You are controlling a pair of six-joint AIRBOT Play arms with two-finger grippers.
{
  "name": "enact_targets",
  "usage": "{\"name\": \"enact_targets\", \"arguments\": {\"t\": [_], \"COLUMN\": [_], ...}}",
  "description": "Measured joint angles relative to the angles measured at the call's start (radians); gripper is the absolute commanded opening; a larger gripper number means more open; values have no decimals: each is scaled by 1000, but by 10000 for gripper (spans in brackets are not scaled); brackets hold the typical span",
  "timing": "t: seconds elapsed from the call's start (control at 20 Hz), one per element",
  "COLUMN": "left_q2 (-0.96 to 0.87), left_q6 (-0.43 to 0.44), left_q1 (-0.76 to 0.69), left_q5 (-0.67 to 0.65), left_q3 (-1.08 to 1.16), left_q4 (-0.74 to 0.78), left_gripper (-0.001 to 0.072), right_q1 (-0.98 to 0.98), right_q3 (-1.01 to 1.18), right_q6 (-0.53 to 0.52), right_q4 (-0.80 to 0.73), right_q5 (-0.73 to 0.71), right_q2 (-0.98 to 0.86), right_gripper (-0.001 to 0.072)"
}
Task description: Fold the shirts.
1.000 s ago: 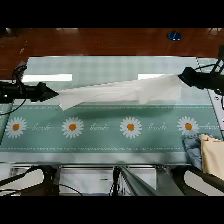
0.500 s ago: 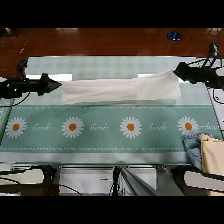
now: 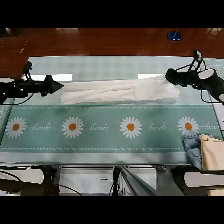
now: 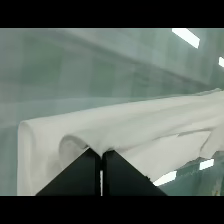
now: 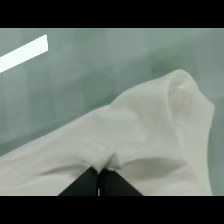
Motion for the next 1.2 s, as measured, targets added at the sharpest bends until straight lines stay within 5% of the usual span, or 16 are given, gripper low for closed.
{"name": "enact_targets", "arguments": {"t": [0.1, 0.15, 0.25, 0.3, 0.45, 0.5, 0.65, 1.0, 1.2], "left_q2": [-4, -5, -5, -5, -4, -3, 11, 55, 58], "left_q6": [-30, -40, -53, -57, -45, -42, -37, -43, -46], "left_q1": [0, 0, 0, 1, 22, 37, 80, 66, 14], "left_q5": [0, -2, -6, -15, -95, -122, -207, -312, -327], "left_q3": [0, 0, 3, 11, 74, 106, 199, 274, 279], "left_q4": [55, 80, 115, 125, 144, 150, 170, 227, 232], "left_gripper": [28, 116, 496, 544, 530, 494, 450, 450, 373], "right_q1": [2, 2, 2, 1, -16, -31, -106, -320, -336], "right_q3": [0, 0, 1, 5, 43, 66, 161, 252, 260], "right_q6": [22, 27, 40, 42, 40, 40, 53, 43, -11], "right_q4": [-42, -61, -87, -98, -125, -145, -220, -196, -48], "right_q5": [5, 7, 10, 11, 21, 25, 106, 514, 565], "right_q2": [-9, -12, -14, -11, 29, 50, 84, -49, -152], "right_gripper": [26, 31, 298, 408, 436, 513, 579, 589, 589]}}
